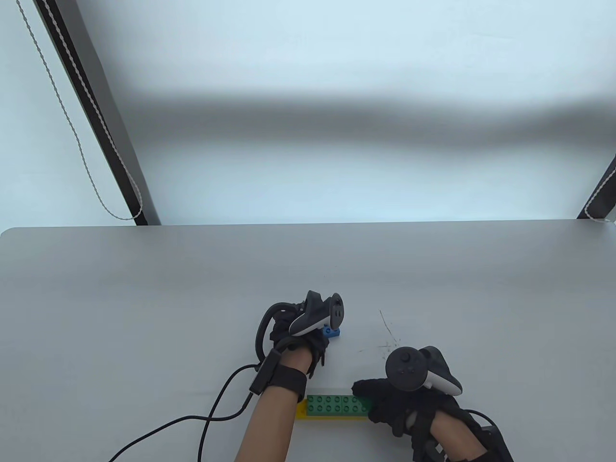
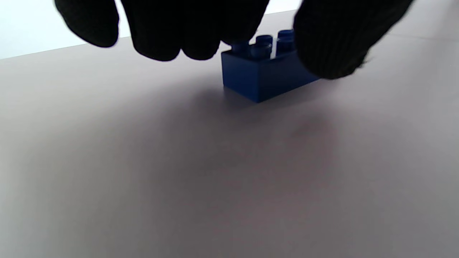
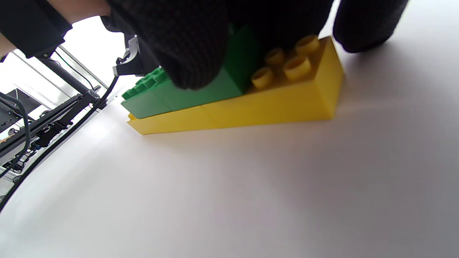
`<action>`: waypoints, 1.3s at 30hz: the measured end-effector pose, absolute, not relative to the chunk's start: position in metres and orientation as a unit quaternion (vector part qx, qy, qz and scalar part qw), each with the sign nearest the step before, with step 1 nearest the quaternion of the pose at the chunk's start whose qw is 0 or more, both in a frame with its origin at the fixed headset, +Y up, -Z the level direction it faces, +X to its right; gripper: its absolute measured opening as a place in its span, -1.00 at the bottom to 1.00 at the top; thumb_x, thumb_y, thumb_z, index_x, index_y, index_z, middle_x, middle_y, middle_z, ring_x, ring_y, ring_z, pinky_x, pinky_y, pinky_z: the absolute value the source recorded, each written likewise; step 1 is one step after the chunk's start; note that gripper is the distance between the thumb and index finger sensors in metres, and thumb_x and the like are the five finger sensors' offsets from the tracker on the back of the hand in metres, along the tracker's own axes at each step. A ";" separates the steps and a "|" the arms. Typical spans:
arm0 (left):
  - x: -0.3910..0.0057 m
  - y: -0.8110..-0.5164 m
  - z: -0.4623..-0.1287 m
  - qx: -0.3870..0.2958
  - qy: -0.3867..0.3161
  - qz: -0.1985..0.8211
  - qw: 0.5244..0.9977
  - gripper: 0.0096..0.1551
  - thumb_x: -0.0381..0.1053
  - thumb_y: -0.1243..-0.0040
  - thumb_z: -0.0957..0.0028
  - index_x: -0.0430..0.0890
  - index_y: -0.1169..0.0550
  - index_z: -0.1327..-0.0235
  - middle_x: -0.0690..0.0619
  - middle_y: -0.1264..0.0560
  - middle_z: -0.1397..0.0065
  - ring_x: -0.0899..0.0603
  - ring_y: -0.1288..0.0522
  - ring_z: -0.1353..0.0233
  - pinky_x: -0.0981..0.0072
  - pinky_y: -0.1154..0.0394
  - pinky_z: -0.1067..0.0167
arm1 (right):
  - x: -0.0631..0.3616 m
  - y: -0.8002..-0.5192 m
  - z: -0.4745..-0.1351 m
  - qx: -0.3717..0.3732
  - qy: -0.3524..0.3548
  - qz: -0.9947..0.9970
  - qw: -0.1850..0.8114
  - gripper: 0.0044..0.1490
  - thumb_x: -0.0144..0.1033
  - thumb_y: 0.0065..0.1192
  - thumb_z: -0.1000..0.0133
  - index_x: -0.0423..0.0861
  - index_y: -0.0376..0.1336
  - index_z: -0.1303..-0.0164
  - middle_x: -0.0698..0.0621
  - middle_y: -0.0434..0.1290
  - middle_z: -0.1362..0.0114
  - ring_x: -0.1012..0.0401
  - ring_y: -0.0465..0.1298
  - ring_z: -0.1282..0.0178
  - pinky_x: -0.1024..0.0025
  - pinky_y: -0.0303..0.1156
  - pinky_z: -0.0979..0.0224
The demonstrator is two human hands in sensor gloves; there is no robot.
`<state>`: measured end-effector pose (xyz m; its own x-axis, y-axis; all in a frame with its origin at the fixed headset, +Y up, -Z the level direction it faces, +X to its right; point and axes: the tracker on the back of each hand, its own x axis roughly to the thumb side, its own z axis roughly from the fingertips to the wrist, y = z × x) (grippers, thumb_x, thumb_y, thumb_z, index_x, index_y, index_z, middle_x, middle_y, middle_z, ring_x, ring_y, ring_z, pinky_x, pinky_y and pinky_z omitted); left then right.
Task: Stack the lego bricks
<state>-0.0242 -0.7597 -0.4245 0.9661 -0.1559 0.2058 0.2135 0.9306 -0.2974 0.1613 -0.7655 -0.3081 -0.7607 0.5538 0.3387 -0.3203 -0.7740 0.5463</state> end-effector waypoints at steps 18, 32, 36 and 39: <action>-0.009 -0.766 -0.421 -0.135 -0.102 -0.125 0.978 -0.23 0.24 -0.33 0.19 0.01 -0.43 -0.30 -0.01 -0.52 -0.37 -0.17 -0.53 -0.32 -0.23 -0.41 -0.32 | 0.162 -0.766 -0.309 0.249 0.236 0.907 0.244 -0.18 -0.32 0.48 0.17 -0.11 0.23 -0.33 -0.12 0.43 -0.43 -0.05 0.43 -0.42 -0.17 0.37 -0.35; -0.011 -0.746 -0.387 -0.110 -0.152 -0.092 0.978 -0.22 0.23 -0.36 0.22 0.02 -0.45 -0.29 0.00 -0.53 -0.37 -0.16 -0.54 -0.32 -0.22 -0.43 -0.31 | 0.163 -0.766 -0.308 0.247 0.234 0.907 0.250 -0.18 -0.32 0.48 0.17 -0.11 0.23 -0.34 -0.12 0.43 -0.43 -0.04 0.43 -0.43 -0.16 0.36 -0.36; -0.015 -0.739 -0.369 -0.102 -0.169 -0.064 0.978 -0.22 0.24 -0.35 0.21 0.03 -0.43 -0.30 0.00 -0.51 -0.38 -0.16 -0.52 -0.33 -0.23 -0.42 -0.32 | 0.164 -0.766 -0.307 0.245 0.233 0.907 0.252 -0.18 -0.31 0.47 0.17 -0.10 0.22 -0.34 -0.12 0.42 -0.44 -0.04 0.42 -0.43 -0.16 0.35 -0.37; -0.019 -0.732 -0.354 -0.092 -0.183 -0.043 0.978 -0.23 0.24 -0.36 0.21 0.04 -0.43 -0.31 0.00 -0.50 -0.39 -0.17 -0.51 -0.34 -0.23 -0.41 -0.32 | 0.164 -0.767 -0.306 0.244 0.232 0.906 0.257 -0.18 -0.32 0.47 0.16 -0.10 0.22 -0.34 -0.12 0.42 -0.44 -0.05 0.42 -0.43 -0.16 0.34 -0.37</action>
